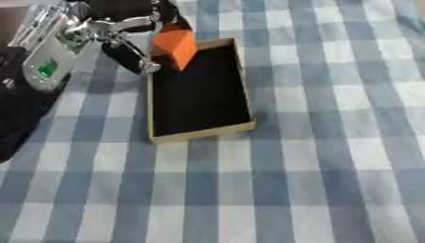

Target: Pick up objects on the table and place them in the box.

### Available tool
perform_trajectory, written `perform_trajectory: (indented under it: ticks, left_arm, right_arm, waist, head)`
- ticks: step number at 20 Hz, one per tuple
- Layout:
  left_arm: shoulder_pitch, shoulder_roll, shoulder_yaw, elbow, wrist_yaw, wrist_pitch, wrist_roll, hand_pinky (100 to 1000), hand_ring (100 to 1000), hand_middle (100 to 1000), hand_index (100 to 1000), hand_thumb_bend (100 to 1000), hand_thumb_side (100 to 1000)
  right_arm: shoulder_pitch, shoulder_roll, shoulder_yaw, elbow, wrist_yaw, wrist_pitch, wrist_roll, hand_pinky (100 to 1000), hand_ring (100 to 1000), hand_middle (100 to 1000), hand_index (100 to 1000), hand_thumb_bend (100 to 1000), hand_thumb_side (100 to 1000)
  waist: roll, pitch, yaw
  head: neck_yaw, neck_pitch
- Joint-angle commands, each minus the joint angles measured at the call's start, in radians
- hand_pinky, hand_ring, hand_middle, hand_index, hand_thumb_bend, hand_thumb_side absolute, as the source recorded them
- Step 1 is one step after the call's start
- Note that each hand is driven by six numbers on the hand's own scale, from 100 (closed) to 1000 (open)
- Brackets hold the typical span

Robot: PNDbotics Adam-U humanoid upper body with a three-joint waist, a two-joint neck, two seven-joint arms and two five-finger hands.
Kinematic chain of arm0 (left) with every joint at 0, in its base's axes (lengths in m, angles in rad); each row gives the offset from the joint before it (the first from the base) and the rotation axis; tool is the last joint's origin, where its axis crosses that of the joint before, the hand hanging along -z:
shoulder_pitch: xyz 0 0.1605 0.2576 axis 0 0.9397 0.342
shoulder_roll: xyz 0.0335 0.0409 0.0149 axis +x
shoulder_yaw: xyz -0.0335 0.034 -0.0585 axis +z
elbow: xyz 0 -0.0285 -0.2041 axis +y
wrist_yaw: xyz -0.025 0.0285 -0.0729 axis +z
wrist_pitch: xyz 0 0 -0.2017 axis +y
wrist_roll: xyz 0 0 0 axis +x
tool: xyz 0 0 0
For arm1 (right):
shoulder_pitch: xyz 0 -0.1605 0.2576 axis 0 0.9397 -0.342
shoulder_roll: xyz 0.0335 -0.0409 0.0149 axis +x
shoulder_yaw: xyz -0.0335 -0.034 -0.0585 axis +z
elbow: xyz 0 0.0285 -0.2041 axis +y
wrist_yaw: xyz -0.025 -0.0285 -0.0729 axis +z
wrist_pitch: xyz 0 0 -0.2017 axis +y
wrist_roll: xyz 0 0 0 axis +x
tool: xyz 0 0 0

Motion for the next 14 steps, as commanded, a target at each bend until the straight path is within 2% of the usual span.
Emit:
perform_trajectory:
  ticks: [1,4,6,7,8,12,14]
  left_arm:
    - [-0.015,0.003,-0.013,-0.007,-0.056,-0.032,0.014,577,662,577,688,276,115]
    - [-0.009,-0.006,-0.027,-0.002,-0.091,-0.054,0.014,573,680,594,704,293,172]
    - [-0.005,-0.01,-0.035,0.004,-0.101,-0.068,-0.001,603,721,639,746,311,276]
    - [-0.003,-0.011,-0.039,0.006,-0.104,-0.076,-0.013,647,766,717,804,340,365]
    - [-0.002,-0.012,-0.043,0.007,-0.107,-0.087,-0.032,689,809,773,851,376,402]
    - [0.002,-0.01,-0.039,-0.004,-0.129,-0.109,-0.077,800,923,892,938,502,494]
    - [0.003,-0.007,-0.03,-0.012,-0.138,-0.102,-0.071,827,950,900,948,529,490]
  right_arm:
    - [-0.013,-0.012,-0.007,-0.016,-0.006,-0.002,-0.002,766,733,729,789,100,1000]
    - [-0.012,-0.012,-0.008,-0.016,-0.006,-0.002,-0.004,766,733,729,789,100,1000]
    - [-0.012,-0.012,-0.008,-0.016,-0.006,-0.002,-0.004,766,733,729,789,100,1000]
    - [-0.012,-0.012,-0.008,-0.016,-0.006,-0.002,-0.005,766,733,729,789,100,1000]
    - [-0.011,-0.012,-0.009,-0.016,-0.006,-0.002,-0.005,766,734,729,789,100,1000]
    - [-0.01,-0.013,-0.01,-0.016,-0.005,-0.002,-0.007,767,734,730,789,100,1000]
    - [-0.009,-0.013,-0.011,-0.016,-0.005,-0.002,-0.007,768,735,730,789,100,1000]
  waist:
    - [-0.003,-0.018,-0.001]
    - [-0.002,-0.017,0.0]
    - [-0.002,-0.016,0.001]
    - [-0.003,-0.016,0.001]
    - [-0.003,-0.016,0.001]
    - [-0.006,-0.019,0.004]
    - [-0.007,-0.023,0.005]
  head:
    - [0.005,-0.01]
    - [0.007,-0.01]
    - [0.008,-0.009]
    - [0.008,-0.009]
    - [0.008,-0.008]
    - [0.007,-0.007]
    - [0.007,-0.006]
